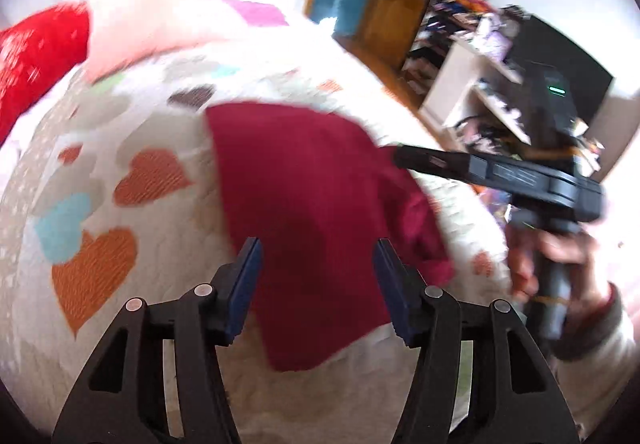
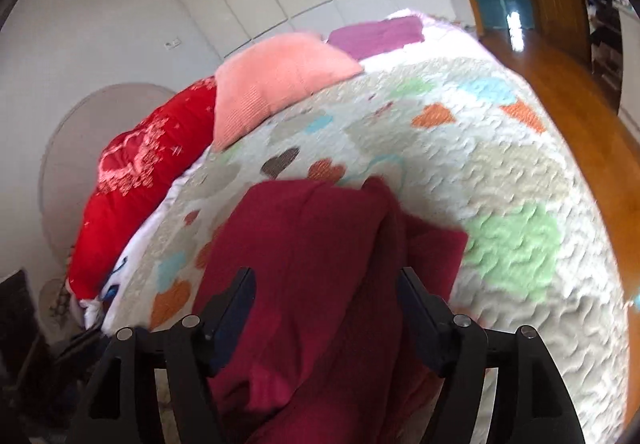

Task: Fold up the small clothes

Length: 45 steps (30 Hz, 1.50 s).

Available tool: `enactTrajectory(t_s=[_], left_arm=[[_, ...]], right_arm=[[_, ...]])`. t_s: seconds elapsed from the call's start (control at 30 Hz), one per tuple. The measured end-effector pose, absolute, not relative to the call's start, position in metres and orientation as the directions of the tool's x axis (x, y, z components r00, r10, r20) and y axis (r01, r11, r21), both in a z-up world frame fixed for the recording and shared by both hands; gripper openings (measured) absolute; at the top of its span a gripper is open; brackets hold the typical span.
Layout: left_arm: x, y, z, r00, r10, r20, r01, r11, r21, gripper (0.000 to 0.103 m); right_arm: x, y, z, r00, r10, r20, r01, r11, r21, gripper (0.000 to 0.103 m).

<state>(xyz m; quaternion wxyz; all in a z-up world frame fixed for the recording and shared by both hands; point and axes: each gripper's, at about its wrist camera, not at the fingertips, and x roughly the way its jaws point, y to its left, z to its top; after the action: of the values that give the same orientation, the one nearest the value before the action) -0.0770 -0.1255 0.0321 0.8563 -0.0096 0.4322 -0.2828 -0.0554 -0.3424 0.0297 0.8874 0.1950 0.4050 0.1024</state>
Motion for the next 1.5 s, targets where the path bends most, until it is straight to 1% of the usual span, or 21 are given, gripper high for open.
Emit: enactTrajectory(t_s=[0.13, 0.2, 0.27, 0.33, 0.37, 0.47, 0.53, 0.6, 0.67, 0.73, 0.8, 0.87, 0.97, 1.0, 1.1, 1.17, 1.23, 1.27, 1.3, 1.4, 1.5], left_arm=[[-0.075, -0.122, 0.007, 0.435, -0.467, -0.77, 0.438, 0.857, -0.272, 0.057], [-0.076, -0.126, -0.002, 0.426, -0.458, -0.78, 0.437, 0.859, -0.266, 0.057], [-0.08, -0.13, 0.003, 0.432, -0.451, -0.781, 0.444, 0.86, -0.252, 0.057], [-0.081, -0.133, 0.012, 0.439, -0.461, -0.771, 0.457, 0.854, -0.25, 0.057], [-0.08, -0.134, 0.017, 0.445, -0.469, -0.763, 0.46, 0.851, -0.254, 0.057], [-0.081, -0.139, 0.024, 0.459, -0.48, -0.748, 0.461, 0.848, -0.261, 0.057], [-0.078, -0.147, 0.016, 0.442, -0.47, -0.764, 0.463, 0.849, -0.255, 0.057], [-0.077, -0.155, 0.004, 0.441, -0.442, -0.781, 0.457, 0.86, -0.228, 0.057], [-0.079, -0.16, 0.0, 0.463, -0.411, -0.785, 0.465, 0.867, -0.179, 0.057], [-0.08, -0.16, 0.0, 0.469, -0.406, -0.784, 0.474, 0.865, -0.163, 0.057], [-0.077, -0.158, 0.001, 0.46, -0.414, -0.785, 0.466, 0.866, -0.184, 0.057], [-0.072, -0.156, 0.003, 0.455, -0.424, -0.783, 0.453, 0.867, -0.206, 0.057], [-0.064, -0.154, 0.011, 0.48, -0.423, -0.768, 0.438, 0.874, -0.208, 0.057], [-0.058, -0.155, 0.016, 0.494, -0.419, -0.762, 0.431, 0.879, -0.204, 0.057], [-0.042, -0.158, 0.022, 0.521, -0.4, -0.754, 0.41, 0.892, -0.19, 0.057], [-0.026, -0.164, 0.013, 0.51, -0.365, -0.779, 0.389, 0.905, -0.17, 0.057], [-0.014, -0.167, 0.002, 0.495, -0.355, -0.793, 0.37, 0.912, -0.178, 0.061], [-0.01, -0.168, -0.002, 0.501, -0.341, -0.795, 0.359, 0.918, -0.168, 0.066], [-0.008, -0.168, -0.006, 0.499, -0.343, -0.796, 0.357, 0.918, -0.172, 0.066], [-0.006, -0.166, -0.01, 0.498, -0.352, -0.792, 0.351, 0.918, -0.187, 0.067], [-0.01, -0.166, -0.006, 0.505, -0.344, -0.792, 0.355, 0.919, -0.173, 0.067]], right_arm=[[-0.064, -0.319, 0.007, 0.572, 0.419, -0.705, -0.067, 0.881, 0.469, 0.07], [-0.061, -0.312, -0.009, 0.566, 0.4, -0.721, -0.046, 0.888, 0.457, 0.068], [-0.058, -0.311, -0.017, 0.586, 0.385, -0.713, -0.029, 0.889, 0.457, 0.036], [-0.058, -0.31, -0.012, 0.601, 0.378, -0.704, -0.048, 0.896, 0.441, 0.026], [-0.061, -0.309, -0.003, 0.62, 0.363, -0.695, -0.068, 0.908, 0.413, 0.023], [-0.074, -0.306, 0.023, 0.683, 0.258, -0.683, -0.104, 0.96, 0.259, 0.022], [-0.079, -0.308, 0.025, 0.689, 0.195, -0.698, -0.093, 0.979, 0.182, 0.022], [-0.072, -0.315, 0.011, 0.645, 0.209, -0.735, -0.081, 0.975, 0.206, 0.022], [-0.066, -0.323, -0.008, 0.611, 0.223, -0.76, -0.053, 0.969, 0.242, 0.024], [-0.069, -0.334, -0.009, 0.621, 0.253, -0.742, -0.028, 0.953, 0.302, 0.029], [-0.073, -0.342, 0.002, 0.644, 0.249, -0.723, 0.007, 0.944, 0.33, 0.033], [-0.077, -0.344, 0.02, 0.689, 0.212, -0.693, 0.029, 0.947, 0.319, 0.033], [-0.074, -0.337, 0.039, 0.726, 0.264, -0.635, -0.034, 0.936, 0.35, 0.033], [-0.069, -0.332, 0.04, 0.727, 0.261, -0.635, -0.047, 0.941, 0.334, 0.033], [-0.046, -0.321, 0.03, 0.699, 0.234, -0.676, -0.048, 0.958, 0.282, 0.033], [-0.029, -0.32, 0.015, 0.672, 0.23, -0.704, -0.032, 0.959, 0.282, 0.033], [-0.011, -0.324, -0.003, 0.638, 0.219, -0.738, 0.001, 0.959, 0.284, 0.033], [-0.003, -0.327, -0.013, 0.626, 0.235, -0.744, 0.0, 0.953, 0.302, 0.033], [0.001, -0.329, -0.017, 0.625, 0.248, -0.741, -0.003, 0.949, 0.314, 0.033], [0.011, -0.334, -0.024, 0.632, 0.277, -0.724, -0.014, 0.938, 0.346, 0.032], [0.008, -0.334, -0.017, 0.613, 0.282, -0.738, -0.019, 0.939, 0.343, 0.032]])
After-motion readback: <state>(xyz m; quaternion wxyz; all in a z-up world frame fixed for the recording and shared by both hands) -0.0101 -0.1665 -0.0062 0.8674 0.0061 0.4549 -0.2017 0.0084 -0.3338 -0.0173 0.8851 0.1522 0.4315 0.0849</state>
